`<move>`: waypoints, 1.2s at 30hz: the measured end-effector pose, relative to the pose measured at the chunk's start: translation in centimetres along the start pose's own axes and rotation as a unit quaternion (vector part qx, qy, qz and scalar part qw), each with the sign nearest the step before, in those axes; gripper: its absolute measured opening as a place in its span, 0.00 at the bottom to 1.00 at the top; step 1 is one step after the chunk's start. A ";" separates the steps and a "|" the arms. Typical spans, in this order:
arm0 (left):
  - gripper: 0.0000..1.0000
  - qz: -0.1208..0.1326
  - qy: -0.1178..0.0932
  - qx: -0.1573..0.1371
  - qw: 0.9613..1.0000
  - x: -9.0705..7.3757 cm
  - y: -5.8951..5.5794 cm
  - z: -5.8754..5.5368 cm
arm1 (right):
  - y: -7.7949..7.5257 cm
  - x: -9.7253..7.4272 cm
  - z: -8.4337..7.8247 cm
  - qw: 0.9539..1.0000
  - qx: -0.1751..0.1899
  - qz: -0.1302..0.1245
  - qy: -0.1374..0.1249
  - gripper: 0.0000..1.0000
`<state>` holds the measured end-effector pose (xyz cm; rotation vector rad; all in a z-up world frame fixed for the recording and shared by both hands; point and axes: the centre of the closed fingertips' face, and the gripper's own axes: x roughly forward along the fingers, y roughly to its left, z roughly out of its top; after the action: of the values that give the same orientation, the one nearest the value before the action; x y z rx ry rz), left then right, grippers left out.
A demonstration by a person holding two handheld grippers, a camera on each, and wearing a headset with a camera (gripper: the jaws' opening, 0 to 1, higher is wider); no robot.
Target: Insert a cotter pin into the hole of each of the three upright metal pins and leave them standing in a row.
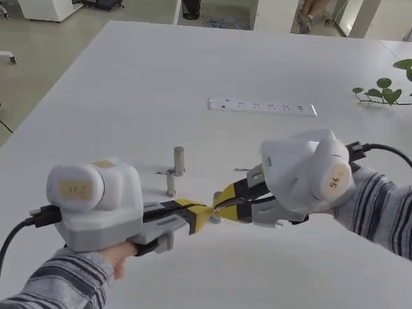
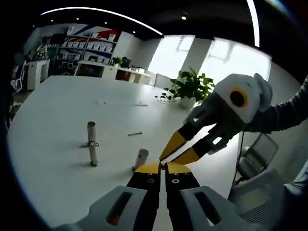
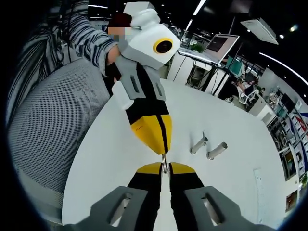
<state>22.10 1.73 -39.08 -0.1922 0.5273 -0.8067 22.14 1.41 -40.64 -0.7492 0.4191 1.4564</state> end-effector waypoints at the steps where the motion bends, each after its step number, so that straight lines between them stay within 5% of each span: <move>1: 0.00 -0.001 0.001 0.007 1.000 -0.1 0.0 -0.1 | 0.1 0.0 -0.1 1.000 0.018 0.006 -0.004 0.03; 6: 0.00 -0.007 0.010 0.046 0.999 -0.5 0.1 -0.5 | 0.6 -0.1 -0.3 0.994 0.102 0.028 -0.035 0.06; 10: 0.00 -0.027 0.022 0.090 0.995 -0.9 -0.3 -1.1 | 0.7 -0.3 -0.8 0.981 0.179 0.042 -0.061 0.08; 14: 0.00 -0.043 0.024 0.105 0.993 -1.3 -0.8 -1.5 | 1.8 -0.4 -0.6 0.969 0.222 0.073 -0.085 0.10; 18: 0.00 -0.073 0.027 0.119 0.990 -1.8 -1.7 -1.9 | 2.7 -0.3 -0.8 0.963 0.240 0.089 -0.089 0.10; 26: 0.00 -0.111 0.015 0.118 0.987 -2.2 -3.0 -1.6 | 4.3 -0.2 -0.5 0.956 0.249 0.119 -0.099 0.08; 36: 0.00 -0.119 0.012 0.112 0.987 -2.2 -3.3 -1.5 | 4.6 -0.3 0.0 0.958 0.237 0.123 -0.104 0.00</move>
<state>17.99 1.14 -38.34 -0.0386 0.4372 -1.0953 17.64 1.00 -41.38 -0.1593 0.6858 1.5644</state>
